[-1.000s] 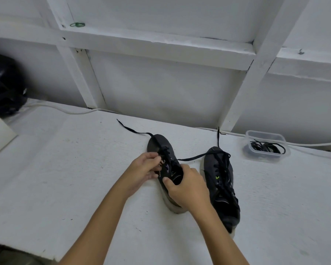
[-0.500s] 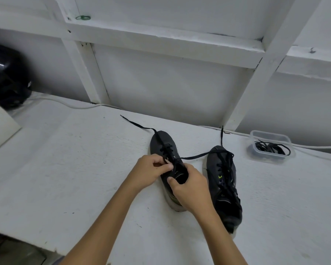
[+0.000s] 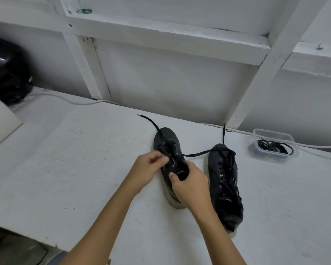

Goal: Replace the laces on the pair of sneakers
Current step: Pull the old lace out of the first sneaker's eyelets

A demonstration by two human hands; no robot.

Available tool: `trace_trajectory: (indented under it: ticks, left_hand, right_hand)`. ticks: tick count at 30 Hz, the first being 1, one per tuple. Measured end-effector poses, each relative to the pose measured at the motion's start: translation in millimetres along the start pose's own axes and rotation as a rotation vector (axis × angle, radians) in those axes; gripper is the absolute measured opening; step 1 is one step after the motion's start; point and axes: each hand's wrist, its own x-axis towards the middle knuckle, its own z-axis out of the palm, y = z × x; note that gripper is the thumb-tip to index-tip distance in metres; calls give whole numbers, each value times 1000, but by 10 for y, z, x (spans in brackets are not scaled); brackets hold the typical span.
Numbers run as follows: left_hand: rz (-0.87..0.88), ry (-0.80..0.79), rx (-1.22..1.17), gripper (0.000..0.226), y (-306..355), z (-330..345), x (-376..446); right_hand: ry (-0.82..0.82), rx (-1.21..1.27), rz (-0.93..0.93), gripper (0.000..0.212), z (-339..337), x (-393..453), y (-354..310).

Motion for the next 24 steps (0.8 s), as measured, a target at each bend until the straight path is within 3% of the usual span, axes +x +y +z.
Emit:
trace_trajectory:
  ticks: [3, 6, 8, 10, 15, 20, 22, 24]
  left_hand:
    - [-62, 128, -164, 13, 82, -133, 73]
    - [-90, -124, 22, 5, 69, -176, 32]
    - [-77, -160, 74, 13, 32, -73, -17]
    - [-28, -78, 72, 19, -2, 32, -18]
    - [86, 11, 118, 4, 8, 94, 1]
    - [-89, 440, -341, 7, 77, -96, 89]
    - [-125, 360, -322, 14, 58, -163, 69]
    - [-147, 91, -196, 22, 23, -135, 2]
  right_hand:
    - [10, 14, 5, 39, 14, -11, -10]
    - [16, 9, 6, 41, 16, -14, -18]
    - [19, 4, -3, 41, 11, -16, -17]
    - [17, 12, -11, 41, 9, -26, -12]
    - [19, 13, -7, 42, 6, -48, -25]
    - [12, 7, 33, 40, 8, -24, -56]
    - [11, -2, 32, 40, 13, -23, -57]
    - [17, -10, 25, 39, 15, -18, -55]
